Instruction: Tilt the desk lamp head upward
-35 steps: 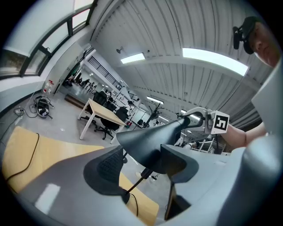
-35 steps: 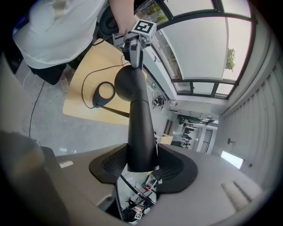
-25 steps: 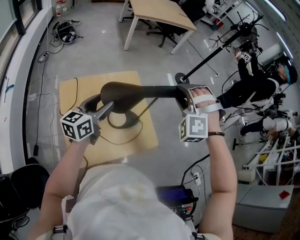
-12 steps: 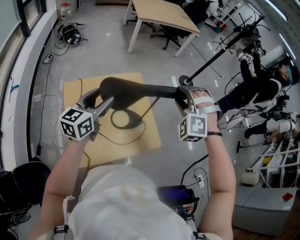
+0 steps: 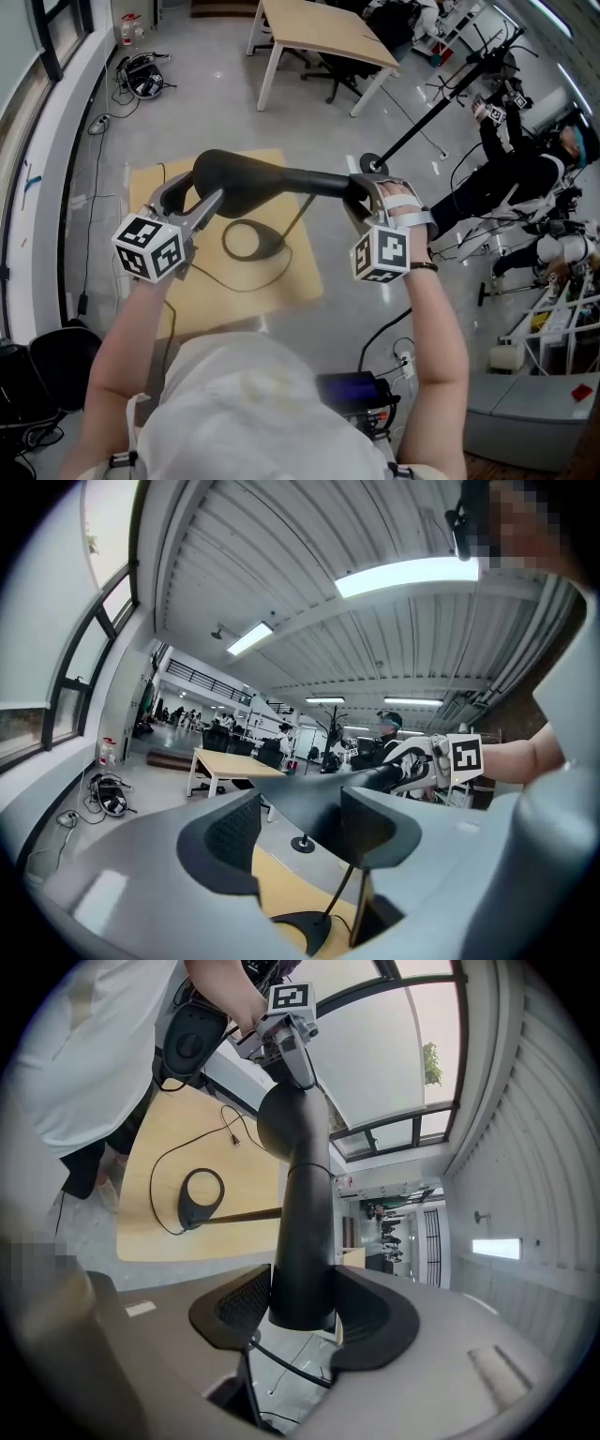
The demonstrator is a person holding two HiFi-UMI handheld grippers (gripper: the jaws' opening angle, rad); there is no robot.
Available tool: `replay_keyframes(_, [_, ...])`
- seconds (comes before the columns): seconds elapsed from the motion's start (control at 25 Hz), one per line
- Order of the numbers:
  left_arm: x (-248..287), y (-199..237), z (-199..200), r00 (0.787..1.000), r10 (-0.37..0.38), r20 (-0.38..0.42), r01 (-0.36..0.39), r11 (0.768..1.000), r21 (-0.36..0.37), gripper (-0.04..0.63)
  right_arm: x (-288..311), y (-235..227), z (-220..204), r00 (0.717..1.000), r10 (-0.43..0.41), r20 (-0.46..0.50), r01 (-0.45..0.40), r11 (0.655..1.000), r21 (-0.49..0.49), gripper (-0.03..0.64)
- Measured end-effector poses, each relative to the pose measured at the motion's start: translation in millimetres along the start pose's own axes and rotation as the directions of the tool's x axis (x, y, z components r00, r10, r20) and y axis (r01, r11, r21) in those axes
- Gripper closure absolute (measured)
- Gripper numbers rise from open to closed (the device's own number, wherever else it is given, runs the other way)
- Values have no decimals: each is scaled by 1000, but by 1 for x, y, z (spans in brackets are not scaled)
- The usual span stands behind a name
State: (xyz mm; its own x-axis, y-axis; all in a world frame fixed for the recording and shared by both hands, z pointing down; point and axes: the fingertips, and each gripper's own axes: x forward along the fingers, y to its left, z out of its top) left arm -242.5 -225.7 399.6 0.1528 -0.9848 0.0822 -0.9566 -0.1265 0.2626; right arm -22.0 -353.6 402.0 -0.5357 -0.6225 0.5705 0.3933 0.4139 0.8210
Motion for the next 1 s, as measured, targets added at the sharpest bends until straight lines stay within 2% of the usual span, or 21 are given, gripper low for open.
replay_keyframes(1.0, [-2, -13, 39, 998, 58, 37, -62, 993, 101, 339, 5, 7, 1, 996, -20, 84, 7, 988, 157, 394])
